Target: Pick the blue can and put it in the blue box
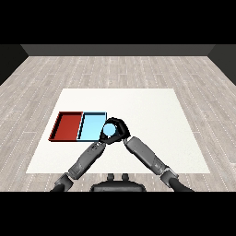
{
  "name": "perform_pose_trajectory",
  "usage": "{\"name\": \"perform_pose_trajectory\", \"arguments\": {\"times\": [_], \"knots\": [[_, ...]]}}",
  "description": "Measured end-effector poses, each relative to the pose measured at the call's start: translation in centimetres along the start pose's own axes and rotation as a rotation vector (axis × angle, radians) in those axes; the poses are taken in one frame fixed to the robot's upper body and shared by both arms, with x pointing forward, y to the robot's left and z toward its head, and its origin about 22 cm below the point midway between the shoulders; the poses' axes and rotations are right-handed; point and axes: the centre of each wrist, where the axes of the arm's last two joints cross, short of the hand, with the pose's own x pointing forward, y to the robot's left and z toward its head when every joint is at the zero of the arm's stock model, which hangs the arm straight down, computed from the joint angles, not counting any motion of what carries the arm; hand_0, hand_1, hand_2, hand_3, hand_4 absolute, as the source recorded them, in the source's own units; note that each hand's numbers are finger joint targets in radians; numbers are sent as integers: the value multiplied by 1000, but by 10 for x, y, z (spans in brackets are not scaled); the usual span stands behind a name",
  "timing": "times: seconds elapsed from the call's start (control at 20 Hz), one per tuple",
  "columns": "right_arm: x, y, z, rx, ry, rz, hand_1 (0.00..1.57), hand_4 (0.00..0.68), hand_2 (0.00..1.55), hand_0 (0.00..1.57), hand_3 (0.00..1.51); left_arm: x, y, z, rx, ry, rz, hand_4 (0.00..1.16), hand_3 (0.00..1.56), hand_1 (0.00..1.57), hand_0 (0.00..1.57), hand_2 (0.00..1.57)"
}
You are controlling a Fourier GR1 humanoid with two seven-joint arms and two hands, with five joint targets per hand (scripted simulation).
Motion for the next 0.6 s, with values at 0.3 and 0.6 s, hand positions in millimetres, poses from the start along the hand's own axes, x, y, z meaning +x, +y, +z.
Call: {"name": "perform_pose_trajectory", "arguments": {"times": [0.3,0.6], "knots": [[2,-1,-1,-20,11,-45,1246,275,1296,1246,1219,-3,1,0,6,59,78,655,1472,1571,1571,1544],[5,-5,2,-35,37,-99,0,0,0,0,0,-6,-1,1,1,72,111,1097,1448,1571,1571,1516]]}}
